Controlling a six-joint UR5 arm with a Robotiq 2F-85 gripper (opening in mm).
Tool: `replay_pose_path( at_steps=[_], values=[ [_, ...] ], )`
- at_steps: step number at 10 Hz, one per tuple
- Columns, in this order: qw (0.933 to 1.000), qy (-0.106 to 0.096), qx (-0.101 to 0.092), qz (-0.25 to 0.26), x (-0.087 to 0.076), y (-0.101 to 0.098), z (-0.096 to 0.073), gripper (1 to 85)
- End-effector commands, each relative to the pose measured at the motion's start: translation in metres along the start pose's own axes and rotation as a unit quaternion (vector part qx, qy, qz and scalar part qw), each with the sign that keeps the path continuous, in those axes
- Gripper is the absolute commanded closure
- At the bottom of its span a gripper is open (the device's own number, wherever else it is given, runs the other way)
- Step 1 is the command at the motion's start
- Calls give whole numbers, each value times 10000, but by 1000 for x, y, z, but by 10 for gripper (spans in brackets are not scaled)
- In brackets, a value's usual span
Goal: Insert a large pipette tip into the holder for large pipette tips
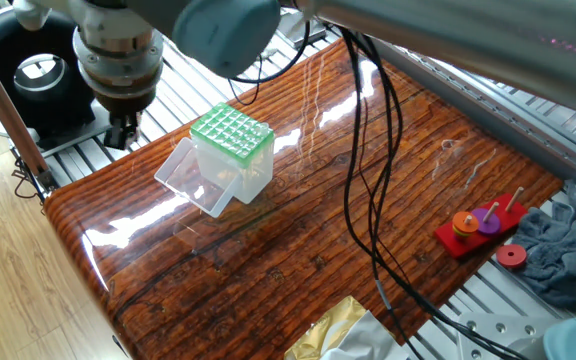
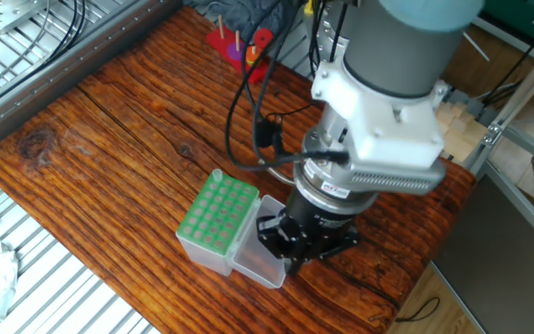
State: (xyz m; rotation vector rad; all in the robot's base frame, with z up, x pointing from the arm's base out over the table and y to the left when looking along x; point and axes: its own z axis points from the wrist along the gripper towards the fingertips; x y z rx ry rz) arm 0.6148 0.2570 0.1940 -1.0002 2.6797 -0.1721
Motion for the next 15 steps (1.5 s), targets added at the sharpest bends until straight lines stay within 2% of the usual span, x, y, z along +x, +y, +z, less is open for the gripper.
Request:
replay_pose_path(
  at_steps=[1,2,3,5,6,7,8,9,10,11,12,13,14,15],
  values=[
    [9963,582,-354,525,21,15,8,847],
    [9894,535,-706,1152,14,34,10,847],
    [9788,416,-912,1786,3,45,9,847],
    [9528,419,-1252,2733,-8,66,-1,847],
    [9390,334,-1389,3129,-18,72,-2,847],
    [9281,274,-1501,3396,-25,76,-3,847],
    [9272,473,-1425,3432,-16,76,-1,847],
    [9265,792,-1288,3445,-1,75,1,847],
    [9179,875,-1273,3656,-2,77,3,847],
    [9067,795,-1337,3920,-11,79,4,847],
    [8829,652,-1608,4363,-30,90,0,847],
    [8628,589,-1800,4687,-43,98,-4,847],
    [8578,661,-1800,4769,-41,100,-5,847],
    [8673,989,-1625,4600,-20,101,-6,847]
  ],
)
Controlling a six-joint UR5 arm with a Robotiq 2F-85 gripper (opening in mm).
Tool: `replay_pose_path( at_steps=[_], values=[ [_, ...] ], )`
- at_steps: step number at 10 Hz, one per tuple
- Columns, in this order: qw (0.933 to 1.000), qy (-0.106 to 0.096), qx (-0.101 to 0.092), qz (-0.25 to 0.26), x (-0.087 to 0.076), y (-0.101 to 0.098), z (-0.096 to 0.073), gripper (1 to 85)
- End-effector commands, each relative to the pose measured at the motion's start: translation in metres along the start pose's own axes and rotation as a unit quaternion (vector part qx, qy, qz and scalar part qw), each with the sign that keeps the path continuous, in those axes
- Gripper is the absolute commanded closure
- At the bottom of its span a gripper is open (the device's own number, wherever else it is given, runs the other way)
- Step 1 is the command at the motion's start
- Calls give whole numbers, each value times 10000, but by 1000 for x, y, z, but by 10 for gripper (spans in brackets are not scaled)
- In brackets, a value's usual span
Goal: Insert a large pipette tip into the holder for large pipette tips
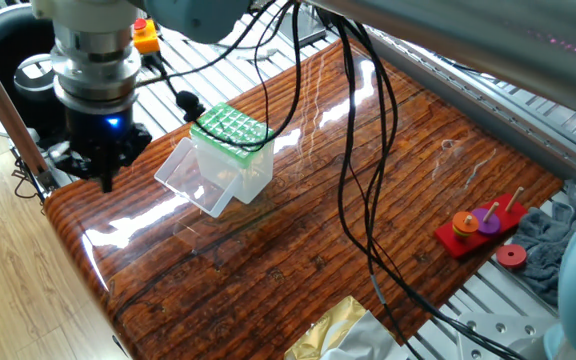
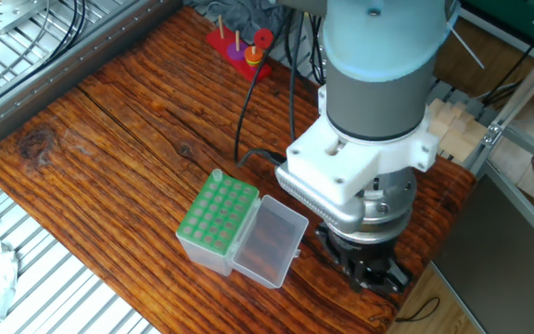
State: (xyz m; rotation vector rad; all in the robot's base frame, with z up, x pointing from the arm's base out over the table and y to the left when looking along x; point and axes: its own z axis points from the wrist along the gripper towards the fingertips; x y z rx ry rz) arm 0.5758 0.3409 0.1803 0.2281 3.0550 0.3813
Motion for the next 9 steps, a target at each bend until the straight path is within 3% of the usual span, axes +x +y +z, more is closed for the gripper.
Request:
replay_pose_path(
  at_steps=[1,2,3,4,5,7,9],
  values=[
    [9970,620,391,247,32,-17,-5,847],
    [9951,758,622,148,36,-29,-3,847],
    [9921,744,1007,-103,31,-50,-3,847],
    [9890,866,1178,-214,36,-59,-5,847],
    [9871,946,1226,-409,40,-66,-7,847],
    [9847,917,1211,-849,40,-87,-8,847],
    [9807,803,1406,-1095,38,-121,-6,847]
  ],
)
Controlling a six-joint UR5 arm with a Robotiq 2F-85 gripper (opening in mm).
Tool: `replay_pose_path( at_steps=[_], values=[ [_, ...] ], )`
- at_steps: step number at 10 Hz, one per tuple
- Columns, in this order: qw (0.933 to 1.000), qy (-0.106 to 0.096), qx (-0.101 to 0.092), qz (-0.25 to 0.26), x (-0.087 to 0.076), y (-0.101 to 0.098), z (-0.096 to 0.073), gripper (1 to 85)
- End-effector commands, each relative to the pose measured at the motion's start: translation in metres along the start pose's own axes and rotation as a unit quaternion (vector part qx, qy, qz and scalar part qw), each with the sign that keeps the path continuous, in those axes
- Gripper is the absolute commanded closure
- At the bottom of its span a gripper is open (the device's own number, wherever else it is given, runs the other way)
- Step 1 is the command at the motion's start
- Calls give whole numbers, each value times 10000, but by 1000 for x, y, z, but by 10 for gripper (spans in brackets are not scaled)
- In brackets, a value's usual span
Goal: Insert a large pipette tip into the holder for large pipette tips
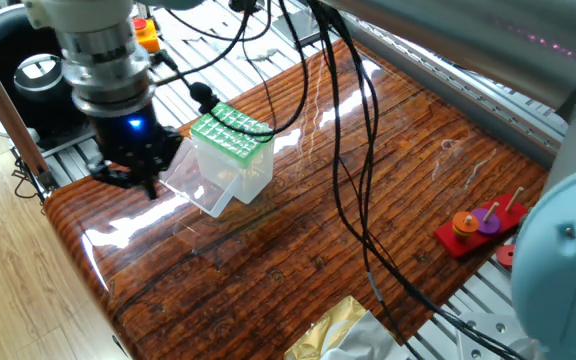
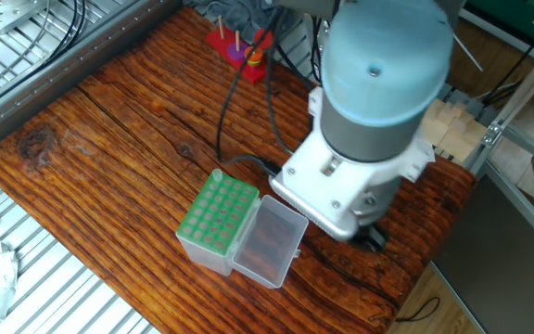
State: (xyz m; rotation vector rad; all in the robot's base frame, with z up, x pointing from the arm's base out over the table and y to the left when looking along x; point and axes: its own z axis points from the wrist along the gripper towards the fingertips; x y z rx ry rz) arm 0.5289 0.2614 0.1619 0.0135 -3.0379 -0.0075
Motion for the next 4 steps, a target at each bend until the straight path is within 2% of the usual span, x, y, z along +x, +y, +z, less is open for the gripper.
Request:
replay_pose_path(
  at_steps=[1,3,4],
  values=[
    [9988,-92,115,-460,7,-38,15,847],
    [9983,-156,-79,-563,9,-36,22,847],
    [9982,-136,-3,-587,11,-40,22,847]
  ],
)
